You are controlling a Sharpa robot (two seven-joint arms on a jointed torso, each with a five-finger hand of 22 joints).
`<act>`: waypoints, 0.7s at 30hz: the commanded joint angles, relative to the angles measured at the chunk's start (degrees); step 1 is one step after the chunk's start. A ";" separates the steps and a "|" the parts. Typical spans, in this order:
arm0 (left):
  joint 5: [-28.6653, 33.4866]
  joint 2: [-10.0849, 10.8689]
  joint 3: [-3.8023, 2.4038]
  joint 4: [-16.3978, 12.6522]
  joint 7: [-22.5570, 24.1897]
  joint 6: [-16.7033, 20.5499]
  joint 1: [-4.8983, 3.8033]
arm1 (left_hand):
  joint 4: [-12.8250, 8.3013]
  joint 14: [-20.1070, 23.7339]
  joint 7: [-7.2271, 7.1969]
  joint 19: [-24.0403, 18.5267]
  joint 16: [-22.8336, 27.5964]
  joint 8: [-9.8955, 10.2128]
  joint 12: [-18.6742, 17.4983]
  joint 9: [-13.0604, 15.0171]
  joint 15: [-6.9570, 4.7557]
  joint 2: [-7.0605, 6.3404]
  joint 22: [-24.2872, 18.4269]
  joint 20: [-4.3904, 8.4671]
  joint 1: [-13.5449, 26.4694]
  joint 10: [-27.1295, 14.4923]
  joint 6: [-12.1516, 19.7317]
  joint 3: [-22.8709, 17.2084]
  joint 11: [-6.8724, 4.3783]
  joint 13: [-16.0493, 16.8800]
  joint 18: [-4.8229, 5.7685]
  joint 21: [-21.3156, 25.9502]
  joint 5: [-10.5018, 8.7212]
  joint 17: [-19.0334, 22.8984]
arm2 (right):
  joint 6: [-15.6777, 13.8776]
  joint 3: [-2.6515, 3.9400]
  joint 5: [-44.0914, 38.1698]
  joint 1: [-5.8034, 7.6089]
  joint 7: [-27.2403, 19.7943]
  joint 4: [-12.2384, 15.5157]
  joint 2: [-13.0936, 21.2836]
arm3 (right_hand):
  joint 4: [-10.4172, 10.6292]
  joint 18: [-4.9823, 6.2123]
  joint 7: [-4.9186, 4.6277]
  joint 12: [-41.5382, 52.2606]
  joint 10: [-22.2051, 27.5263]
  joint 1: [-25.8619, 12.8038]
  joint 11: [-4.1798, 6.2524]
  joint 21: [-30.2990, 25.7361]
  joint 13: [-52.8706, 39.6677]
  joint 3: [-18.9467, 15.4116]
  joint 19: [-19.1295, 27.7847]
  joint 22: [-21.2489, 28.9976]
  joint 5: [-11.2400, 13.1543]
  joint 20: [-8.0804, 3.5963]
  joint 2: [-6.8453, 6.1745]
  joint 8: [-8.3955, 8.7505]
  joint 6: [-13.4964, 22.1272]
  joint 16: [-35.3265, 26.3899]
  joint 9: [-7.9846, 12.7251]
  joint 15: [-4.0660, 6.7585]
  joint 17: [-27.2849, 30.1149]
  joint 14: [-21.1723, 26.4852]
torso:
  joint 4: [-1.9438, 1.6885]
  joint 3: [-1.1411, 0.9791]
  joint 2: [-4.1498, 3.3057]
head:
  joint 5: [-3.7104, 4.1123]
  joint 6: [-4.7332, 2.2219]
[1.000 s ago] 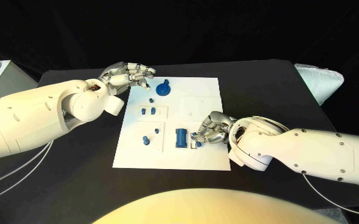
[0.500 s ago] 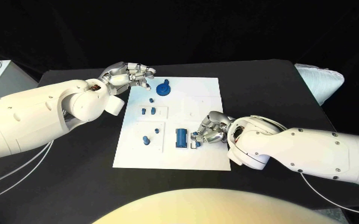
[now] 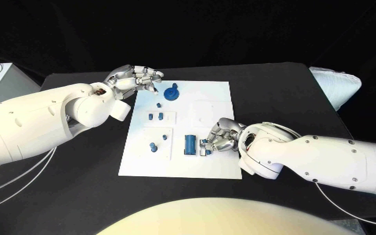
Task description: Assemble the parts on the task board
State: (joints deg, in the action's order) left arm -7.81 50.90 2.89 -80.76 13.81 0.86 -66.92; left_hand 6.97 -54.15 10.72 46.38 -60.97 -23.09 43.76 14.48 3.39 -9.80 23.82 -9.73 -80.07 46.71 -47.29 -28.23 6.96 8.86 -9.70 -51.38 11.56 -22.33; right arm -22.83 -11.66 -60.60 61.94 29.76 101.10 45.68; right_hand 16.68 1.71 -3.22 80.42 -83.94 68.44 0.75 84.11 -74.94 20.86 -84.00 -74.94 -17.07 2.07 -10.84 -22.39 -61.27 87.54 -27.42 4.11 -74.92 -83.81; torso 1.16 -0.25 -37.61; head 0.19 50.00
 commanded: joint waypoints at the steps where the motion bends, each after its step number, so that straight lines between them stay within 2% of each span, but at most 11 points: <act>1: 0.05 -0.09 -0.04 -0.10 0.20 -0.99 -0.02 | 0.20 0.03 0.11 0.38 0.18 0.34 0.07 -0.05 0.31 -0.26 -0.05 0.09 -0.16 -0.22 0.25 -0.01 0.35 -0.05 -0.77 0.19 0.18 -0.02 | 0.63 -0.09 0.17 -0.19 -0.18 0.32 0.05 | -0.11 -0.57 0.12 0.20 -2.71 -0.46 0.32 0.23 -10.01 -0.34 -4.17 -13.57 0.22 -0.25 0.11 -0.34 -0.38 0.22 -0.06 0.38 -12.30 -5.49 | 0.02 -0.02 -0.02 | -0.02 0.00; 8: 0.05 -0.09 -0.04 -0.11 0.07 -1.10 -0.02 | 0.33 0.04 0.11 0.40 0.18 0.34 0.07 -0.05 0.32 -0.25 -0.09 0.08 -0.09 -0.24 0.25 0.02 0.36 -0.06 -0.77 0.26 0.18 -0.02 | -0.45 -0.09 0.05 -0.21 -0.52 0.69 0.20 | 0.00 -0.60 0.13 0.29 -2.77 -2.05 0.34 0.34 -10.08 -1.05 -4.20 -13.60 0.72 -0.30 0.07 -0.56 -0.44 0.27 -0.17 0.42 -12.36 -5.51 | 0.01 -0.02 -0.02 | -0.12 0.00; 17: 0.05 -0.05 -0.04 -0.10 -0.02 -1.16 -0.02 | 0.34 0.04 0.11 0.40 0.18 0.34 0.07 -0.05 0.32 -0.25 -0.10 0.08 -0.08 -0.25 0.25 0.03 0.36 -0.06 -0.77 0.27 0.18 -0.02 | -0.85 -0.09 -0.24 -0.22 -0.46 1.44 0.81 | 0.04 -0.68 0.21 0.67 -2.93 -3.04 0.40 0.78 -10.30 -1.21 -4.34 -13.71 0.85 -0.33 0.70 -0.73 -0.57 0.49 -0.23 0.47 -12.63 -5.58 | 0.03 0.03 0.03 | -0.26 0.00; 21: 0.05 -0.03 -0.04 -0.11 -0.05 -1.17 -0.02 | 0.42 0.05 0.10 0.42 0.18 0.35 0.06 -0.06 0.33 -0.24 -0.13 0.07 -0.05 -0.28 0.26 0.04 0.37 -0.08 -0.77 0.32 0.19 -0.02 | -0.98 -0.08 -0.39 -0.22 -0.45 1.62 0.97 | -0.04 -0.72 0.26 0.81 -3.01 -4.14 0.45 1.00 -10.41 -1.55 -4.41 -13.76 2.25 -0.37 1.14 -0.86 -0.58 0.53 -0.28 0.51 -12.68 -5.59 | 0.02 0.03 0.01 | -0.33 0.00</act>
State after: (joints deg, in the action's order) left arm -7.81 50.93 2.89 -80.75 13.57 0.69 -66.92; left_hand 6.96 -54.15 10.72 46.38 -60.97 -23.09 43.76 14.49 3.39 -9.80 23.77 -9.73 -80.06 46.49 -47.29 -28.23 7.18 8.87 -9.71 -51.38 11.56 -22.33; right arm -23.66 -11.74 -60.54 61.78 29.72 102.53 46.61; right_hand 16.55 1.71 -3.02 81.00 -84.03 64.90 0.85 84.92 -74.92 19.63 -84.01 -74.92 -14.99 2.07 -9.56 -23.05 -61.46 87.77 -27.65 4.32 -74.92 -84.02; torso 1.19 -0.23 -37.60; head -0.09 50.00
